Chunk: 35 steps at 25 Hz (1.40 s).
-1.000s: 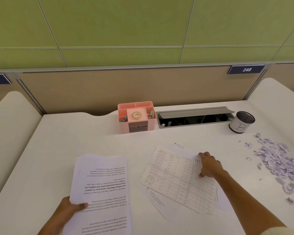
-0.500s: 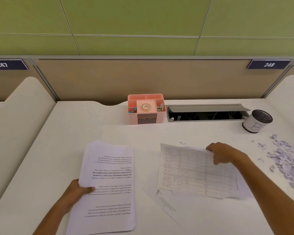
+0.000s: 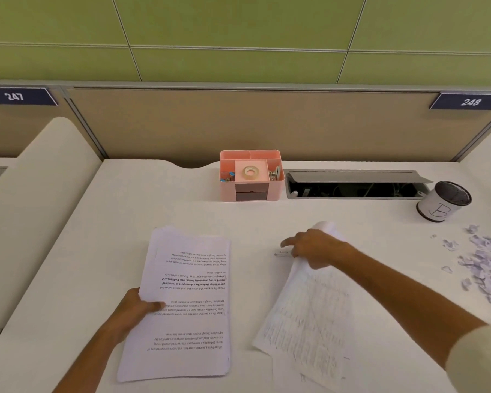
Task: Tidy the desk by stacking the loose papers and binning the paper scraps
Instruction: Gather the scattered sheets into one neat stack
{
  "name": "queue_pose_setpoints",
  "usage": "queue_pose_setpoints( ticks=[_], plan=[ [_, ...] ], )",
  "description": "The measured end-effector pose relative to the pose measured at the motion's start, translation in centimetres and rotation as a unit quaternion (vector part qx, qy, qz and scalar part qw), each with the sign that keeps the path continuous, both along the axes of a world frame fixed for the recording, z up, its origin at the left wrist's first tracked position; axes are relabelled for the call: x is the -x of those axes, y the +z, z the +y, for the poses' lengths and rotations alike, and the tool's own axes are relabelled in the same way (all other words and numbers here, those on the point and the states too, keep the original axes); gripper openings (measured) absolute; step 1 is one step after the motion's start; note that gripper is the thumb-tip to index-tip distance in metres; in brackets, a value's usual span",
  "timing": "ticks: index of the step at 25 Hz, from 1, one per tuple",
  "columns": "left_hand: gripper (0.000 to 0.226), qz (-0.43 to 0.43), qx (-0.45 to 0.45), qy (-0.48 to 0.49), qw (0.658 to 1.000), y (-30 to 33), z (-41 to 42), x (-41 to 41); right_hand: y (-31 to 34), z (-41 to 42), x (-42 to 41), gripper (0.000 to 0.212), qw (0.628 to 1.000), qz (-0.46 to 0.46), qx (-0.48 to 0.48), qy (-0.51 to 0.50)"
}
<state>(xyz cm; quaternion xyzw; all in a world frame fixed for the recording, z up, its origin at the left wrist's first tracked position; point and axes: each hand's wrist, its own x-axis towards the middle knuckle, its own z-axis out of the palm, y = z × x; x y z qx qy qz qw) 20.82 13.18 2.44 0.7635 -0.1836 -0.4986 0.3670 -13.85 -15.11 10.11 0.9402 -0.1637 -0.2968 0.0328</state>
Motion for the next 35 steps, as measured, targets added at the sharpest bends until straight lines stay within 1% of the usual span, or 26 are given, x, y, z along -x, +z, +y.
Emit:
queue_pose_setpoints(
  ticks=[2,4,6,8,10,11,12,14,15,17,19,20,22,23,25,28,29,31,32,33,34,35],
  plan=[
    [0.035,-0.004,0.003,0.001,1.0,0.1,0.0,0.1,-2.3,1.3,-0.3,0.043,0.998,-0.016,-0.005,0.067],
    [0.036,0.0,0.007,0.001,1.0,0.1,0.0,0.1,-4.1,2.2,0.2,0.042,0.994,-0.048,-0.029,0.096],
    [0.037,0.002,0.008,0.004,1.0,0.0,0.0,0.1,-5.1,2.6,1.0,0.042,0.989,-0.083,-0.035,0.118],
    [0.036,0.003,0.009,0.007,1.0,0.0,0.1,0.1,-5.4,2.8,1.3,0.037,0.985,-0.107,-0.021,0.133],
    [0.035,0.008,0.015,0.008,1.0,-0.1,0.0,0.2,-5.2,3.3,1.3,0.028,0.986,-0.09,-0.002,0.137],
    [0.035,0.012,0.016,0.009,1.0,-0.1,0.0,0.3,-5.2,3.6,1.2,0.026,0.988,-0.086,0.001,0.13],
    [0.036,0.016,0.018,0.01,1.0,-0.1,0.0,0.4,-4.8,3.8,1.1,0.025,0.991,-0.077,-0.008,0.105],
    [0.037,0.031,0.023,0.016,0.999,-0.3,0.2,0.8,-3.3,3.5,0.9,0.019,0.996,-0.078,-0.043,0.012],
    [0.038,0.041,0.026,0.022,0.999,-0.3,0.4,1.0,-2.3,3.1,0.9,0.02,0.995,-0.071,-0.057,-0.042],
    [0.037,0.055,0.034,0.032,0.997,-0.5,0.7,1.6,0.0,2.0,1.2,0.017,0.983,-0.086,-0.107,-0.117],
    [0.036,0.063,0.042,0.045,0.996,-0.5,0.9,2.0,2.6,0.6,2.1,0.012,0.962,-0.121,-0.158,-0.188],
    [0.036,0.066,0.043,0.053,0.995,-0.5,1.0,2.1,3.9,0.1,2.7,0.015,0.941,-0.143,-0.196,-0.235],
    [0.038,0.074,0.045,0.064,0.994,-0.6,1.2,2.3,6.1,-0.7,4.3,0.022,0.882,-0.194,-0.282,-0.324],
    [0.038,0.077,0.046,0.067,0.994,-0.6,1.3,2.4,7.1,-0.9,5.1,0.022,0.852,-0.222,-0.317,-0.353],
    [0.039,0.08,0.054,0.071,0.993,-0.5,1.5,2.7,8.8,-0.8,6.2,0.021,0.801,-0.271,-0.37,-0.385],
    [0.042,0.082,0.068,0.075,0.991,-0.3,1.7,3.0,11.2,0.6,6.4,0.027,0.727,-0.364,-0.426,-0.397],
    [0.043,0.083,0.071,0.078,0.991,-0.3,1.8,3.1,12.0,1.2,6.1,0.028,0.691,-0.404,-0.445,-0.402],
    [0.044,0.091,0.071,0.084,0.99,-0.4,1.8,3.2,13.0,2.4,4.9,0.032,0.599,-0.486,-0.485,-0.413],
    [0.045,0.097,0.072,0.085,0.989,-0.5,1.9,3.2,13.0,3.0,4.0,0.034,0.554,-0.519,-0.5,-0.416],
    [0.048,0.108,0.077,0.086,0.987,-0.6,2.0,3.2,12.4,3.5,3.1,0.036,0.517,-0.543,-0.51,-0.422],
    [0.051,0.12,0.083,0.087,0.985,-0.7,2.0,3.1,11.3,4.0,2.0,0.038,0.492,-0.555,-0.512,-0.433],
    [0.052,0.127,0.088,0.092,0.984,-0.7,2.0,3.1,9.8,4.6,0.9,0.039,0.477,-0.556,-0.51,-0.451]
  ],
)
